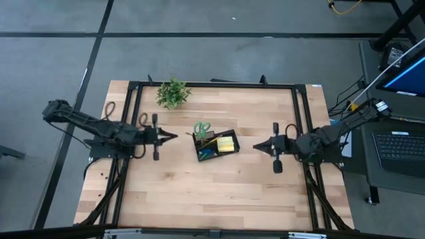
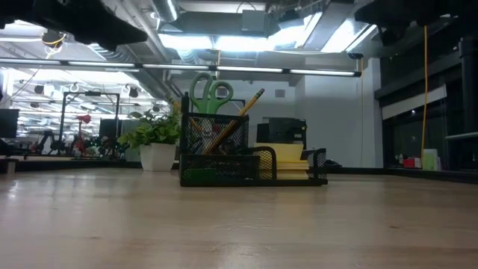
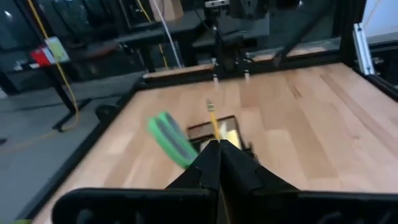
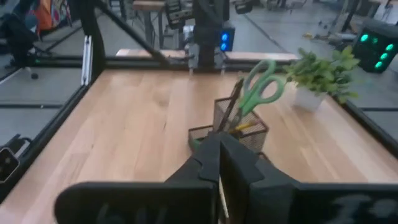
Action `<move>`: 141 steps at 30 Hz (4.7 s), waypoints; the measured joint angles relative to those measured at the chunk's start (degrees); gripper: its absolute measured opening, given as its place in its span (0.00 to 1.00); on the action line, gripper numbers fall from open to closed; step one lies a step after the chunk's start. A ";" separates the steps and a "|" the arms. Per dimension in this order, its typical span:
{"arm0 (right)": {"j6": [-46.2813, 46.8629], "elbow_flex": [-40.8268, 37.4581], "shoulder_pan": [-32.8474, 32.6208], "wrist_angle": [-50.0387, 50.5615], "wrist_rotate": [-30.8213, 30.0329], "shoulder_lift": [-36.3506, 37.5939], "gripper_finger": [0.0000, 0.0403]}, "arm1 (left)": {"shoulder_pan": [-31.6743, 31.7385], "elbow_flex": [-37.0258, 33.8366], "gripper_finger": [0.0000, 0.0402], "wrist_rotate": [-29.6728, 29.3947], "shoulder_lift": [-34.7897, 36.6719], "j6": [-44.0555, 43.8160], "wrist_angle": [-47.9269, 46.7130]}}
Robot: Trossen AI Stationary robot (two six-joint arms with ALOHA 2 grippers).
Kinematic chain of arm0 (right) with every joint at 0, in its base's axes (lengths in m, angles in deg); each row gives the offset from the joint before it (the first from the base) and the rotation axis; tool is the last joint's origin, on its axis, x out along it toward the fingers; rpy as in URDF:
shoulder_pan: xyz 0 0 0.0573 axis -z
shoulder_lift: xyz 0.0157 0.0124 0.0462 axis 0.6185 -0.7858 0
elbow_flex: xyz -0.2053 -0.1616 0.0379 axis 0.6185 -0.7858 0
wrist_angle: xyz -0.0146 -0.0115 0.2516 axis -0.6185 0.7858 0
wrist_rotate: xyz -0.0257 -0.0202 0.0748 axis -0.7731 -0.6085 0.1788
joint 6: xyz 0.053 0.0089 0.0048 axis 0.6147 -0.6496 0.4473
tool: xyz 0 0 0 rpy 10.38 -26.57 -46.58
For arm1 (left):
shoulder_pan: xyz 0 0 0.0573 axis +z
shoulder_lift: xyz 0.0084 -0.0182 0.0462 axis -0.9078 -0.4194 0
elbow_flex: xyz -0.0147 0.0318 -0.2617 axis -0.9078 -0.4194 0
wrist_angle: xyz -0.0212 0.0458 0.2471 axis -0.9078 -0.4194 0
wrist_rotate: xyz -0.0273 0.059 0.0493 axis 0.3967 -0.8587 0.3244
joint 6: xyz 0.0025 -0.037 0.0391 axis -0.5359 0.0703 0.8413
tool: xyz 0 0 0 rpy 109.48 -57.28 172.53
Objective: Pick and place office supplies into organizer
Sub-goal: Return to Home Position
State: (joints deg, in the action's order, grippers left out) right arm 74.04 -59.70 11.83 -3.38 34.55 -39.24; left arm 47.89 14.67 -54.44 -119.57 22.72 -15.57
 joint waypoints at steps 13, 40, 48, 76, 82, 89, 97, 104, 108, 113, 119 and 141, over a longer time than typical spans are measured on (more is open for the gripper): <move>-4.48 -8.64 2.54 1.39 4.58 19.41 0.01 | 5.11 -11.45 0.00 2.57 23.74 0.74 -3.81; -8.73 -28.66 2.54 -5.49 6.21 44.90 0.01 | 15.41 -19.62 0.00 10.26 33.93 -2.60 -1.59; -11.79 -28.66 2.54 -2.15 6.05 45.19 0.01 | 18.04 -19.62 0.01 12.61 32.89 -3.26 -2.48; -6.18 -28.64 2.54 -2.17 5.99 45.17 0.07 | 18.57 -19.62 0.01 12.52 32.42 -4.13 -2.38; -6.27 -28.64 2.54 -2.17 5.99 45.17 0.07 | 18.57 -19.62 0.02 12.51 32.42 -4.13 -2.38; -7.60 -28.64 2.50 -2.19 5.99 45.17 0.07 | 18.57 -19.62 0.01 12.51 32.42 -4.11 -2.38; -7.61 -28.64 3.24 -2.23 6.01 45.17 0.07 | 18.57 -19.62 0.02 12.51 32.42 -4.11 -2.38; -2.68 -28.64 6.08 -2.28 6.01 45.17 0.07 | 18.57 -19.62 0.01 12.51 32.42 -4.12 -2.38; 1.65 -28.64 7.32 -2.28 6.01 45.17 0.07 | 18.57 -19.62 0.02 12.51 32.42 -4.11 -2.38; 1.67 -28.64 7.46 -2.28 6.01 45.17 0.07 | 18.57 -19.62 0.02 12.51 32.42 -4.12 -2.38; -0.17 -28.64 7.46 -2.28 6.01 45.17 0.07 | 18.57 -19.62 0.01 12.51 32.42 -4.11 -2.37; -0.18 -28.64 7.46 -2.24 6.01 45.17 0.07 | 18.57 -19.62 0.01 12.51 32.42 -4.11 -2.35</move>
State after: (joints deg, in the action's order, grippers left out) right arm 73.85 -88.34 19.29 -5.62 40.56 5.92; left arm 66.45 -4.95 -41.94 -87.15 18.62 -17.93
